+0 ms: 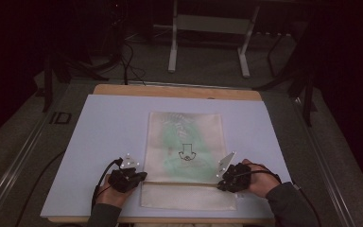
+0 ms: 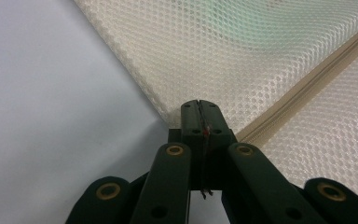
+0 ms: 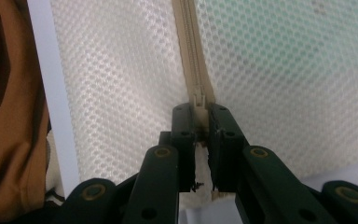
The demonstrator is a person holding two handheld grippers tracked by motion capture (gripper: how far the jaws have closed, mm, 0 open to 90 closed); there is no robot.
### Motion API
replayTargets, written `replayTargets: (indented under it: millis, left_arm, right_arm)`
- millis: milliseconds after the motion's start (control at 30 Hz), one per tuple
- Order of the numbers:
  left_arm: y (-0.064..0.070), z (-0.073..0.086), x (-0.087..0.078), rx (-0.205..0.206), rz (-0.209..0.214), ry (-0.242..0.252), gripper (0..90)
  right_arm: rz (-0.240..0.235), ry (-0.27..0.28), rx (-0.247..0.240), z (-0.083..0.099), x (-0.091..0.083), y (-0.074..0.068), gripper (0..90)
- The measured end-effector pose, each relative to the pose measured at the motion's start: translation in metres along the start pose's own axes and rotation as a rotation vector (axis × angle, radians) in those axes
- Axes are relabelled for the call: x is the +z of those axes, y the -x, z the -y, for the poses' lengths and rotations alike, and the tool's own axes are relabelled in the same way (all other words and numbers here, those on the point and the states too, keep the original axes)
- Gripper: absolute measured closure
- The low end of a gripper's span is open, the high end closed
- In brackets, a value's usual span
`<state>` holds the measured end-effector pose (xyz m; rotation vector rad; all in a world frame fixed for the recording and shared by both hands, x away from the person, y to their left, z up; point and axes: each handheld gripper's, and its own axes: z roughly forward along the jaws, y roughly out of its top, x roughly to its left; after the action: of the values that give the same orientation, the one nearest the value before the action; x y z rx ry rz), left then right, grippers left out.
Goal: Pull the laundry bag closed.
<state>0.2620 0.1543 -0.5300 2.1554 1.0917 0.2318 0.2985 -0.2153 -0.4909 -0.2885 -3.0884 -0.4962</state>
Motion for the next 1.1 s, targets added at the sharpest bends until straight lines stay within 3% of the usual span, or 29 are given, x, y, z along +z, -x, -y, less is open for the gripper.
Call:
replayTargets:
  millis: [533,900,1100]
  left_arm:
    - [0.0,0.0,0.0,0.0,-0.001,0.0,89.6]
    - [0.0,0.001,0.0,-0.004,-0.001,0.006,89.6]
    - [0.0,0.001,0.0,-0.007,0.0,0.01,89.5]
  right_arm:
    - [0.012,-0.004,0.05,0.023,-0.011,0.004,82.4]
    - [0.011,0.0,0.057,0.024,-0.01,0.003,81.9]
    - [0.015,-0.01,0.069,0.026,-0.01,0.005,77.0]
